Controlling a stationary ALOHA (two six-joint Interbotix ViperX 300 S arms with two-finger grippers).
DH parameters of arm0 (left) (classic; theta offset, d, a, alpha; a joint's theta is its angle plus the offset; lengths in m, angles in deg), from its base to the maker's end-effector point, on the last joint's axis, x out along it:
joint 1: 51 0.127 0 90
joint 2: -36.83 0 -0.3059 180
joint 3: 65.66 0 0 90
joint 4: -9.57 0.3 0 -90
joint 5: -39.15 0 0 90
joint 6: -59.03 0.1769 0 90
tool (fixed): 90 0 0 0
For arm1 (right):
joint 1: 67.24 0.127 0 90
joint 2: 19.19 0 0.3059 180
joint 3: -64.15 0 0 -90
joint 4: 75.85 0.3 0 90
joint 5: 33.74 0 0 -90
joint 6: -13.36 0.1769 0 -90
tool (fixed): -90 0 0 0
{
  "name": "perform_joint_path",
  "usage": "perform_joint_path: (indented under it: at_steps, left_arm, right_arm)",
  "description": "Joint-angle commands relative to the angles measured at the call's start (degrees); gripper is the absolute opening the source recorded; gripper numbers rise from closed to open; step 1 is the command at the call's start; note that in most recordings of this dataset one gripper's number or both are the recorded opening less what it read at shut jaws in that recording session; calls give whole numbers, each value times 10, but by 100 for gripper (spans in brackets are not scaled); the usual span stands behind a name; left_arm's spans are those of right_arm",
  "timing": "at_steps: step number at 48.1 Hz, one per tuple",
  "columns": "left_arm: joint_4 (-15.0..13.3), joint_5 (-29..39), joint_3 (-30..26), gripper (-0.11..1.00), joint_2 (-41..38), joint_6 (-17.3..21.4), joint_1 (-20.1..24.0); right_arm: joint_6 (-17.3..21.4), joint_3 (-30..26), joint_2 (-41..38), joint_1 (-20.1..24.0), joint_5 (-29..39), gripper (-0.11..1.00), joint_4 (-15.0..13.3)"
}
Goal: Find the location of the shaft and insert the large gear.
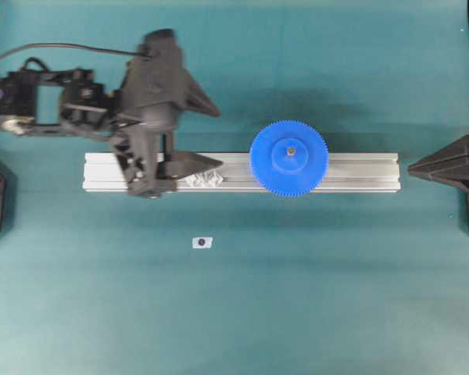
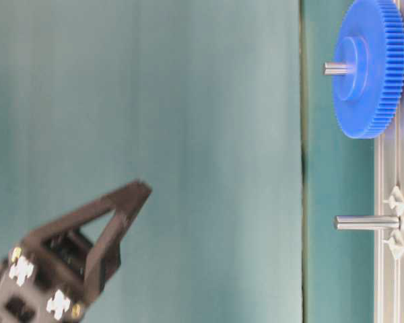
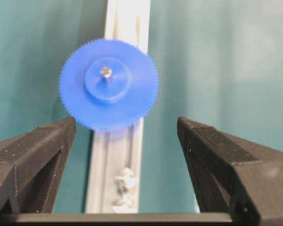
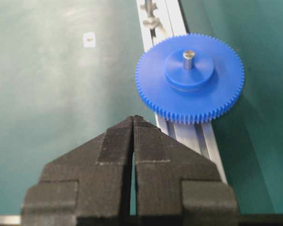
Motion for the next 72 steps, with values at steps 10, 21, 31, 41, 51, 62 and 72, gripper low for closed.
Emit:
perform_joint_path:
  at_steps: [10, 21, 31, 41, 51, 62, 72]
  left_arm:
    - [3, -27, 62, 86, 82, -40, -12]
    - [2, -45, 100, 86, 131, -43, -21]
    - [2, -45, 114, 86, 137, -43, -22]
    - [3, -45, 125, 86, 137, -44, -22]
    - [2, -46, 128, 86, 138, -44, -22]
    - [3, -45, 130, 86, 137, -44, -22]
    - [3, -46, 134, 86, 135, -44, -22]
  right_arm:
    - [9, -7, -4, 0, -2, 0, 3]
    - [9, -5, -4, 0, -2, 0, 3]
    - [9, -5, -4, 0, -2, 0, 3]
    - [9, -5, -4, 0, -3, 0, 3]
    - [22, -3, -4, 0, -3, 0, 3]
    - [32, 0, -4, 0, -3, 0, 0]
    - [33, 1, -4, 0, -3, 0, -1]
